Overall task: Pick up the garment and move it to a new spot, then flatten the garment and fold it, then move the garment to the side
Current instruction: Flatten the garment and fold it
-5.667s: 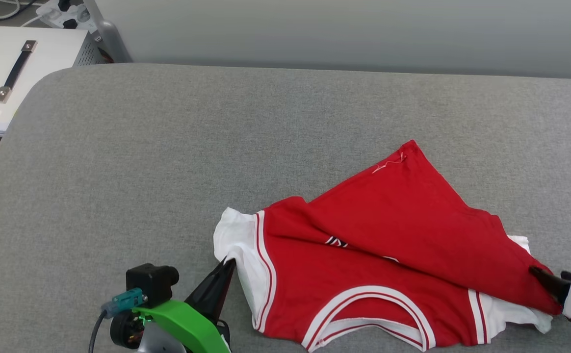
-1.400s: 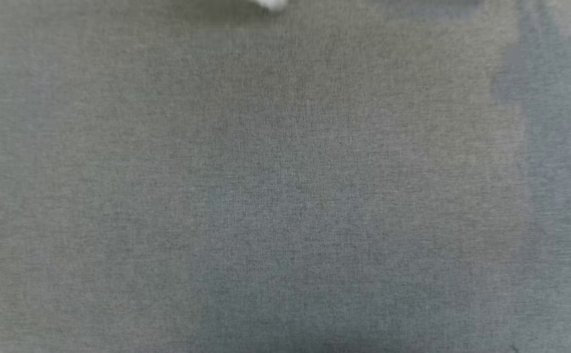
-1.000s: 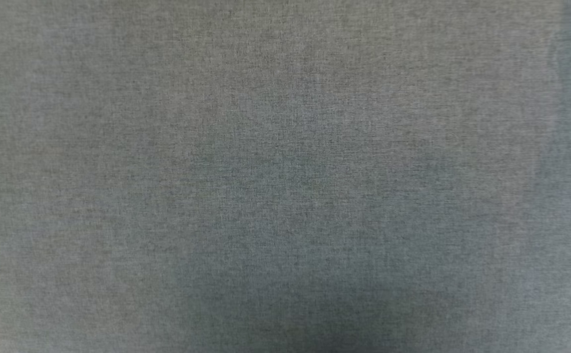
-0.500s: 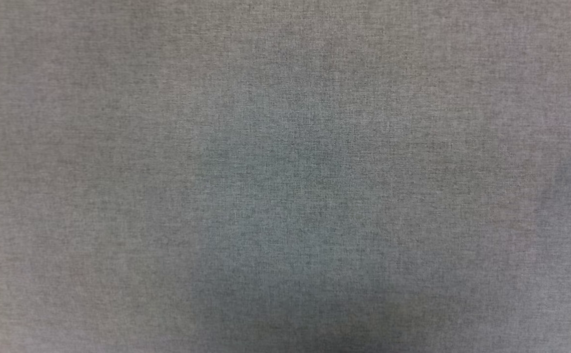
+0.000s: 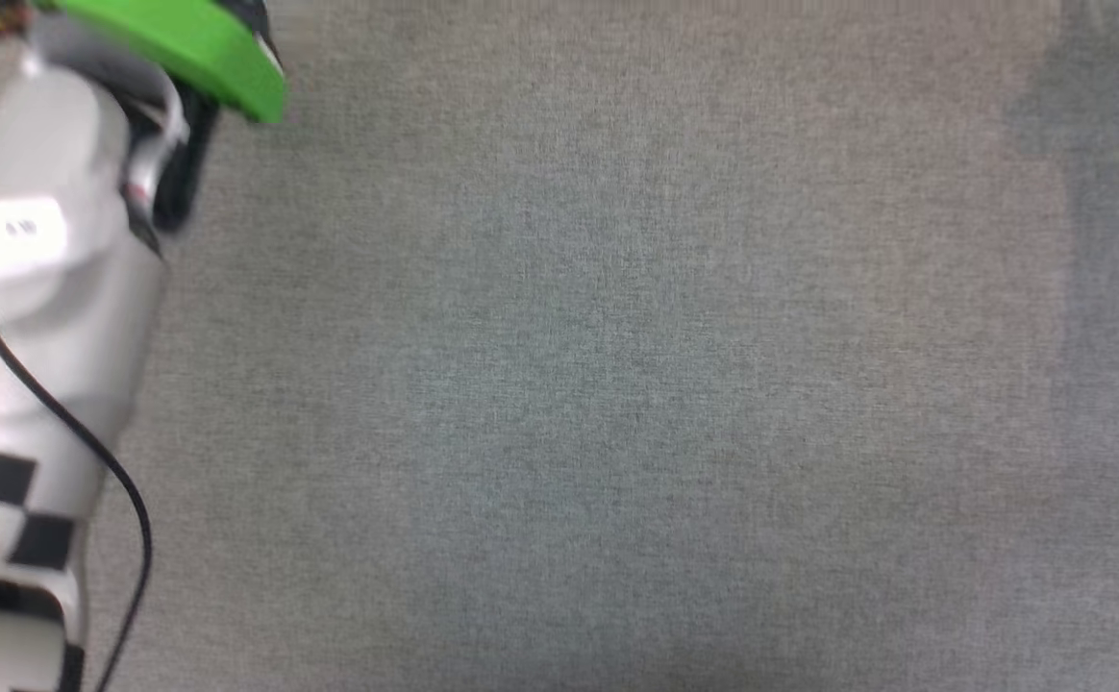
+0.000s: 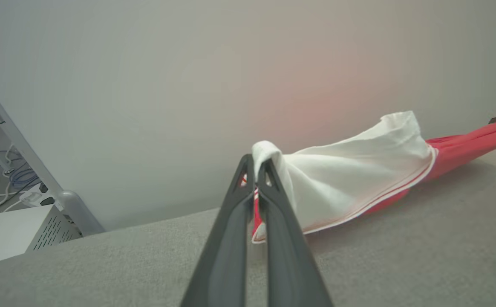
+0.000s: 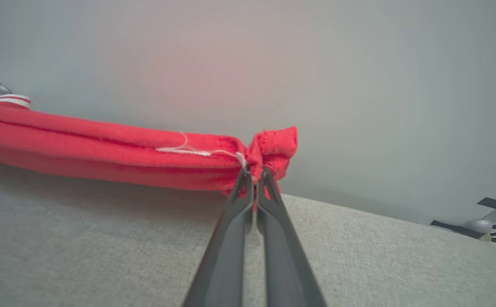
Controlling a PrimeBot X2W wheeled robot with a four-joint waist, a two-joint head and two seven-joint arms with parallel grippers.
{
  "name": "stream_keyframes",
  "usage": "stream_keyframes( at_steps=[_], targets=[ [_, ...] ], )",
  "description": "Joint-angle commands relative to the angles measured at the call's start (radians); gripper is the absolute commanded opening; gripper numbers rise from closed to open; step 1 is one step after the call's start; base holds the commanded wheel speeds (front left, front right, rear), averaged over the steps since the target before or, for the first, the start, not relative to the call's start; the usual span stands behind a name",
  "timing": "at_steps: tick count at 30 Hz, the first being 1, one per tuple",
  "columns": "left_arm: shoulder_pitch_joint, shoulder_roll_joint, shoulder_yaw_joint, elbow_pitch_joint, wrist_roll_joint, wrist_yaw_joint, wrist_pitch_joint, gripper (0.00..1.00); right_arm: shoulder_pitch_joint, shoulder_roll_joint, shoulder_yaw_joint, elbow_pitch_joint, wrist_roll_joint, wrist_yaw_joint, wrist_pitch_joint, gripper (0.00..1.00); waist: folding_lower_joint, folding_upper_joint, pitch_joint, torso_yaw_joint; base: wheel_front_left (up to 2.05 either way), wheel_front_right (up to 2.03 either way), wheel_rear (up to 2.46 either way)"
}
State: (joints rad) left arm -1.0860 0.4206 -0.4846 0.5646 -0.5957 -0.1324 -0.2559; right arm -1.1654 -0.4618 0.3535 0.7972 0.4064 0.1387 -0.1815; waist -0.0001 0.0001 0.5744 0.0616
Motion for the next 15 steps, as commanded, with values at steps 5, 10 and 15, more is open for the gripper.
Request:
stream_keyframes(
  at_steps=[5,10,15],
  targets=[
    [0.191,-0.010,-0.029,-0.032,-0.037,0.010,0.013,0.00,0.173,-0.014,0.060,-0.048,0.066,-0.008,0.004,0.00,0.0001,-0.0001,-0.147,0.017,0.00,0.00,0.00],
    [0.360,0.001,-0.051,-0.065,-0.067,0.034,0.047,0.00,0.319,-0.021,0.102,-0.094,0.146,-0.008,0.015,0.00,0.0001,-0.0001,-0.219,0.015,0.00,0.00,0.00],
    [0.517,0.028,-0.050,-0.104,-0.107,0.071,0.075,0.00,0.434,-0.019,0.153,-0.150,0.205,-0.008,0.029,0.00,0.0001,-0.0001,-0.284,0.011,0.00,0.00,0.00]
  ],
)
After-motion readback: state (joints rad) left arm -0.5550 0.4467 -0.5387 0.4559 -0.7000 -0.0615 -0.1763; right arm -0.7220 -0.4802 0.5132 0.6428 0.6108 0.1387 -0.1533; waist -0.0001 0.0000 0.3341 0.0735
